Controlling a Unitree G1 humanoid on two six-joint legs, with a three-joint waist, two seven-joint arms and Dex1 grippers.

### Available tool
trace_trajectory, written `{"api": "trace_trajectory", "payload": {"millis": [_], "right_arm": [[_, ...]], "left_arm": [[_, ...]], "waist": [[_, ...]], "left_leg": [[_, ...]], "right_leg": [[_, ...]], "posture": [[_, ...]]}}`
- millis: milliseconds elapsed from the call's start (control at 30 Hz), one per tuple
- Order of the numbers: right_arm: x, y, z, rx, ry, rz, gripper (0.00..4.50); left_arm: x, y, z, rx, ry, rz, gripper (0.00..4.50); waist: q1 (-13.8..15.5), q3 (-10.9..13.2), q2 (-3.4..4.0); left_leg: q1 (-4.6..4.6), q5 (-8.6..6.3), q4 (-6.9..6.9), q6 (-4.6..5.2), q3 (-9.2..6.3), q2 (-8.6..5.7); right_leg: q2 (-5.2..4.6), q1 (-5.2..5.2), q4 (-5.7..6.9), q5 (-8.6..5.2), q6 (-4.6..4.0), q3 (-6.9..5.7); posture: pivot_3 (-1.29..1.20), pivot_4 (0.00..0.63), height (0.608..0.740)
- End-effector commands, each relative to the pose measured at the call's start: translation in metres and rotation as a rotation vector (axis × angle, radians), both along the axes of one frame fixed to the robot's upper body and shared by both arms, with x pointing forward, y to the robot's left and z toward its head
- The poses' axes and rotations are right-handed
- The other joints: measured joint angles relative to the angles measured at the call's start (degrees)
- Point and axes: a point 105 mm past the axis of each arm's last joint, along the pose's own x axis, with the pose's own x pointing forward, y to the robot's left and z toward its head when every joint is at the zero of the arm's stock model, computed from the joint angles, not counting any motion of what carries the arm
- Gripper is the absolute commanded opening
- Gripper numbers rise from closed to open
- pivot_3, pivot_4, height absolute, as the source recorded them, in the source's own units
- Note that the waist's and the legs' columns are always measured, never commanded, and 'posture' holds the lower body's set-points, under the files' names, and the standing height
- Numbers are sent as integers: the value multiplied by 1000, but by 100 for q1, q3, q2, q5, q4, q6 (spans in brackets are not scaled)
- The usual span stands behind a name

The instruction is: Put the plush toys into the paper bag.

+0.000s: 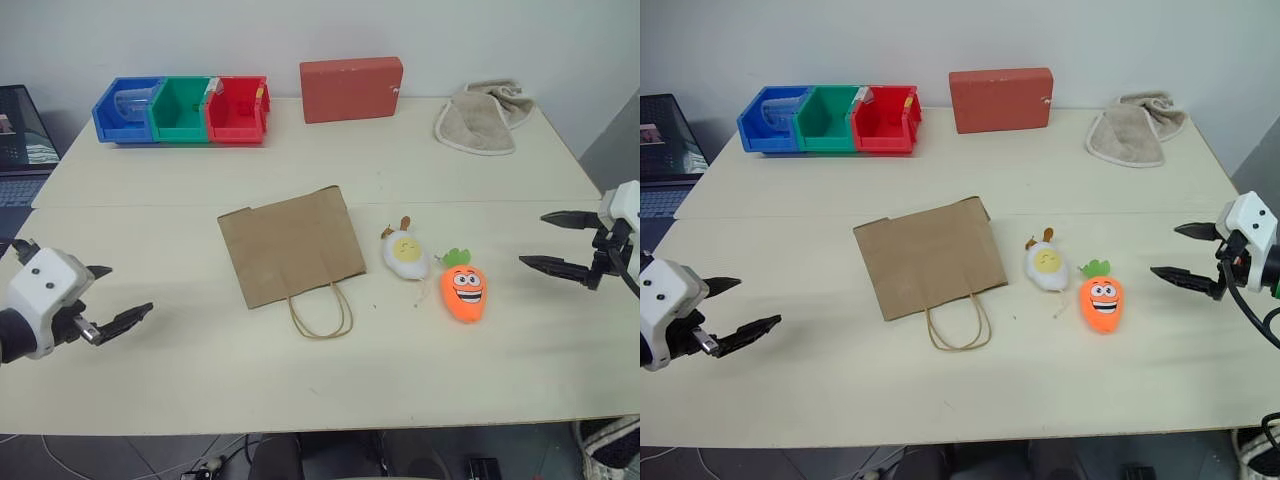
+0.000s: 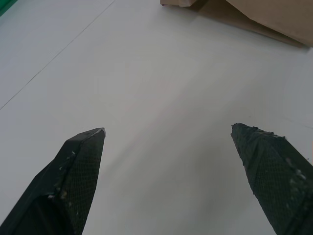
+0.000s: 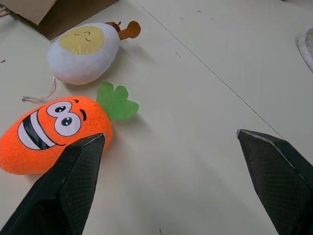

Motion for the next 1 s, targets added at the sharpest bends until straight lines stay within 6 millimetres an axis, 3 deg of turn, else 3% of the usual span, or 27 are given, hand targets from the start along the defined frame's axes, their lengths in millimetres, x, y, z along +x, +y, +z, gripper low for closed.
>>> {"api": "trace_trajectory", "payload": {"millis": [33,700,1000], "right_arm": [[2,0,10,-9,-51,14,4500],[9,10,12,-23,-78,48,4500],[9,18,14,-20,-84,62,4500]], "left_arm": [[0,1,13,6,-54,2,4382],[0,2,9,-78,-104,34,4382],[4,-2,9,-21,-121,-23,4382]], "waist": [[0,0,0],[2,-1,-1],[2,-1,0]], "left_leg": [[0,0,0,0,0,0],[1,0,1,0,-5,0],[2,0,2,0,-5,0]], "right_leg": [[0,0,0,0,0,0],[0,3,4,1,0,-4],[0,4,5,1,-1,-5]], "posture": [[0,150,740],[0,150,740],[0,150,740]]}}
